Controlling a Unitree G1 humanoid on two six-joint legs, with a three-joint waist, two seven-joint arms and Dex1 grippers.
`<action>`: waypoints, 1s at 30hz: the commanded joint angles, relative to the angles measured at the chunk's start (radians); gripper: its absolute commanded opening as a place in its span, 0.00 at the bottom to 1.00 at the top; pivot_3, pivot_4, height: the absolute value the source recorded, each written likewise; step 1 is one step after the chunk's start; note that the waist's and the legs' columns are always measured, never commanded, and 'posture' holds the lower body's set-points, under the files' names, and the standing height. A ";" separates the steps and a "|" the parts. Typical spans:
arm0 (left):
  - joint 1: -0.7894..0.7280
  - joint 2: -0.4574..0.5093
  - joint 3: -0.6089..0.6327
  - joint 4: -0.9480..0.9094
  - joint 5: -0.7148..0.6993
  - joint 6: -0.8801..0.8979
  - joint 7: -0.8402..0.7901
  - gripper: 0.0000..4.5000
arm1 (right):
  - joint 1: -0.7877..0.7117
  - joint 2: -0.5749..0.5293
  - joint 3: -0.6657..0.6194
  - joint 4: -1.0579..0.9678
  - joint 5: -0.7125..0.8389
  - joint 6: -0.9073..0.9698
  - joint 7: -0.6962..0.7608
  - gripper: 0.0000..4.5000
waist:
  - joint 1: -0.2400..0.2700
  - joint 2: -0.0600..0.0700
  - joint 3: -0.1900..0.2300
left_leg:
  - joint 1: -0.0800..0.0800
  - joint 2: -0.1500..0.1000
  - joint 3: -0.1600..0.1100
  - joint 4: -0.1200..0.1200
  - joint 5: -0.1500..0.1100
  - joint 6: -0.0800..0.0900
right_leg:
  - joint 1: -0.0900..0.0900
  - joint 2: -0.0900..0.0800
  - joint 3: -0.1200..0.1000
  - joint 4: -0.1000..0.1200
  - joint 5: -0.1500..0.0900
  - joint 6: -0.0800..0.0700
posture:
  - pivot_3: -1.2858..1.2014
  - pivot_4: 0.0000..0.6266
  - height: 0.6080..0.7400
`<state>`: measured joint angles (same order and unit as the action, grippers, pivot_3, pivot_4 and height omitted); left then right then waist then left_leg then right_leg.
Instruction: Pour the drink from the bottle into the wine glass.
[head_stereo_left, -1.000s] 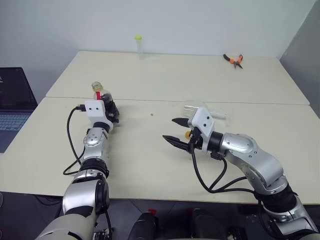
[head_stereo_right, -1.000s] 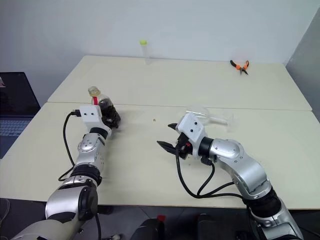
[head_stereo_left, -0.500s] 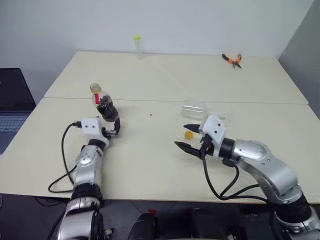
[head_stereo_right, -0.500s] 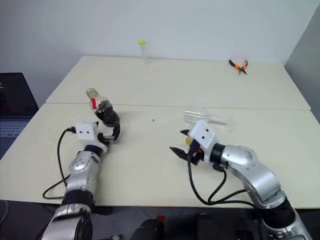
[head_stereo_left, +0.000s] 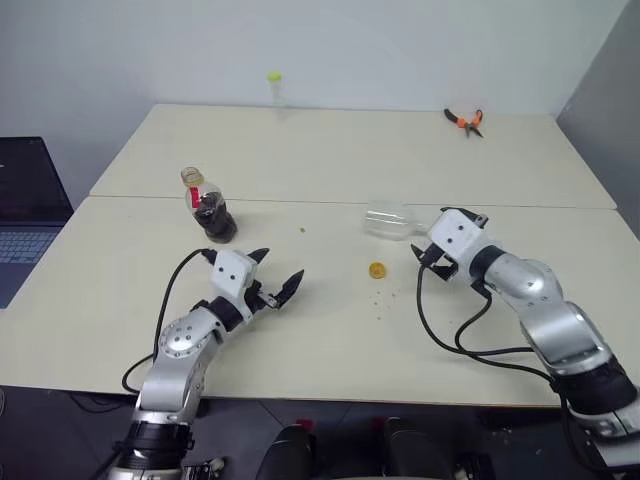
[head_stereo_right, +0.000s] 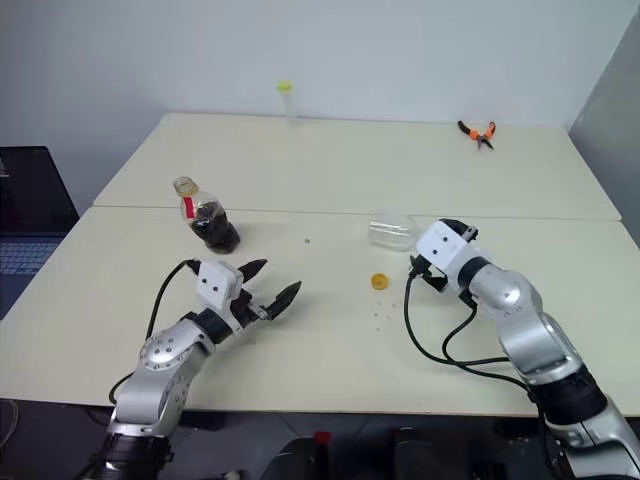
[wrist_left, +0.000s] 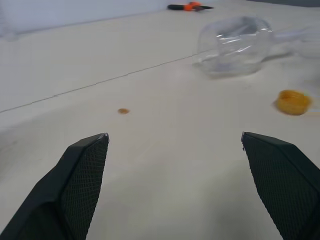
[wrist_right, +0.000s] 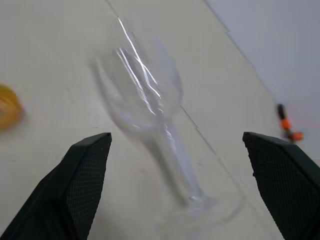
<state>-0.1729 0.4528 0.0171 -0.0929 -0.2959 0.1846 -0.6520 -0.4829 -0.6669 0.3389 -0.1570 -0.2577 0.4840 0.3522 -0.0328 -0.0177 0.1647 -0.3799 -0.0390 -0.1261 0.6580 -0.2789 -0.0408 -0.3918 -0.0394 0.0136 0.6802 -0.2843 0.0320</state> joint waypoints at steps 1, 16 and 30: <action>-0.036 0.043 -0.009 -0.045 -0.030 0.012 -0.088 1.00 | -0.052 0.002 0.025 0.077 -0.116 -0.084 -0.046 1.00 | 0.001 0.001 0.000 | 0.000 0.000 0.000 0.000 0.001 -0.002 | 0.000 0.000 0.000 0.000 0.000 0.000 | 0.52 0.24 1.00; -0.187 0.060 -0.030 0.029 -0.031 0.020 -0.228 1.00 | -0.174 0.132 0.126 0.471 -0.405 -0.250 -0.180 0.96 | 0.000 0.001 0.000 | -0.001 0.000 0.004 0.000 0.002 -0.003 | -0.003 -0.001 0.002 0.000 0.000 0.000 | 0.52 0.24 1.00; -0.159 0.060 0.010 0.047 -0.043 0.034 -0.220 1.00 | -0.166 0.178 0.058 0.465 -0.416 -0.290 -0.221 0.03 | -0.001 0.001 0.000 | -0.001 0.000 0.004 0.000 0.002 -0.003 | -0.004 -0.001 0.003 0.001 0.000 0.000 | 0.52 0.24 1.00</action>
<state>-0.3365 0.5074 -0.0018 -0.0278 -0.3145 0.2154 -0.8818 -0.6386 -0.4831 0.4376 0.3684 -0.6829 0.2083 0.1466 -0.0336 -0.0170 0.1650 -0.3813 -0.0386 -0.1220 0.6577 -0.2774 -0.0435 -0.3955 -0.0401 0.0163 0.6808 -0.2840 0.0320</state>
